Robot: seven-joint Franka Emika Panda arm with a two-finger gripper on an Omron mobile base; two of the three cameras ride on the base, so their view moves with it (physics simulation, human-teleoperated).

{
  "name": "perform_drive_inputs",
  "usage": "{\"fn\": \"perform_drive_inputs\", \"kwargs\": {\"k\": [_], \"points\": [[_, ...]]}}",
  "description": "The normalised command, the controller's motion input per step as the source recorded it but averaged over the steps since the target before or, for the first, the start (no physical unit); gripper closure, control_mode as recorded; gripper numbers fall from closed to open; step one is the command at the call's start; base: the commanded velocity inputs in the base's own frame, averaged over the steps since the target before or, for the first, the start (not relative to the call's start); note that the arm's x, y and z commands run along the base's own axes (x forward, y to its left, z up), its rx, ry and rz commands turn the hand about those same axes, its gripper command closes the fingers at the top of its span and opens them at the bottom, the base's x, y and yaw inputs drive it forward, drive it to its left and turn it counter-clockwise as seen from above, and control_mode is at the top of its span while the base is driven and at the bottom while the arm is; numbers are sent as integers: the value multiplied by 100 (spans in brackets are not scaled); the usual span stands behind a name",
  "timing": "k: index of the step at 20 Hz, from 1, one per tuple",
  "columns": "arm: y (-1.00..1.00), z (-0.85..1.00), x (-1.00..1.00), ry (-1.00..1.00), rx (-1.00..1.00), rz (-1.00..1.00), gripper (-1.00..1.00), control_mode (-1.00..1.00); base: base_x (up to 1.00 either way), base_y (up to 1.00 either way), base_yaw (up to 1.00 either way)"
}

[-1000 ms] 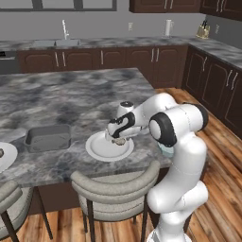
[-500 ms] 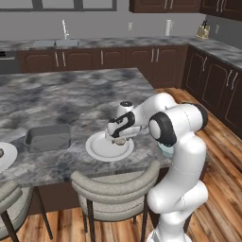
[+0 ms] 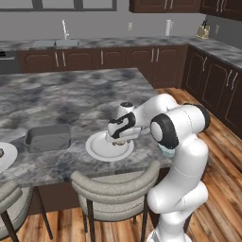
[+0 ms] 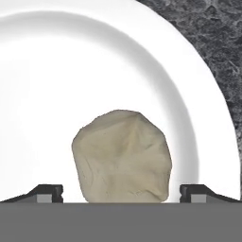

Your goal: Place two dumplings into each of the tupperware containers and then place the containers in the fridge.

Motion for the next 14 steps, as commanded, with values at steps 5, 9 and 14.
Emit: {"fn": "perform_drive_inputs", "kwargs": {"k": [5,9,14], "points": [[0,-2,17,0,0,0,100,-100,0,0,0],[-15,14,-16,0,0,0,100,-100,0,0,0],[-67,53,-54,-5,0,0,100,-100,0,0,0]]}}
